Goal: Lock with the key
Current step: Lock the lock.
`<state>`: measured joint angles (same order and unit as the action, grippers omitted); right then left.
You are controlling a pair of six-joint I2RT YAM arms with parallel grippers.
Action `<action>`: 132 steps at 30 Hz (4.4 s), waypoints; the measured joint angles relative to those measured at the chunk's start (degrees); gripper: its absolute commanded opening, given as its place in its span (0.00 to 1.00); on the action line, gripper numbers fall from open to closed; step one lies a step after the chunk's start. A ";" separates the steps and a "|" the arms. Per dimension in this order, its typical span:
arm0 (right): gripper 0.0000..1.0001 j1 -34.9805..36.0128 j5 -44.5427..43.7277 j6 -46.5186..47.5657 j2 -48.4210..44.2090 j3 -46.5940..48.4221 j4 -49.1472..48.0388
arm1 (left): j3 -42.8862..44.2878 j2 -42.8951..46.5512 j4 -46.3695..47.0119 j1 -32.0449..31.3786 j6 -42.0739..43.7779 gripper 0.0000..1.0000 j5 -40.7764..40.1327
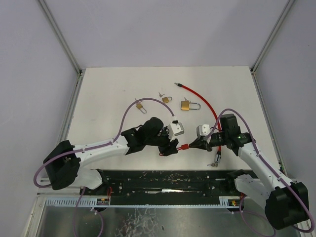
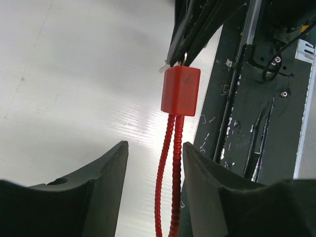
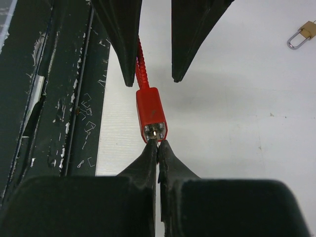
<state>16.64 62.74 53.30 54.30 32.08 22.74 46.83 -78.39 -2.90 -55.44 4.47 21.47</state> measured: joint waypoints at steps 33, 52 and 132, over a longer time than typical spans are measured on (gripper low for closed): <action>0.00 -0.42 -3.93 15.78 3.06 9.20 16.09 | 6.86 -5.86 -4.48 -3.74 3.21 0.00 -1.22; 0.00 0.04 -0.61 21.66 -7.87 5.33 13.14 | 2.32 -1.66 1.29 2.32 0.31 0.00 10.82; 0.54 -3.23 5.38 7.54 -5.03 3.26 10.69 | -7.28 13.14 -5.51 -7.02 6.14 0.00 -5.81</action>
<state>13.41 68.12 60.84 49.28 35.33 33.43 39.55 -65.25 -8.40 -62.46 10.61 15.66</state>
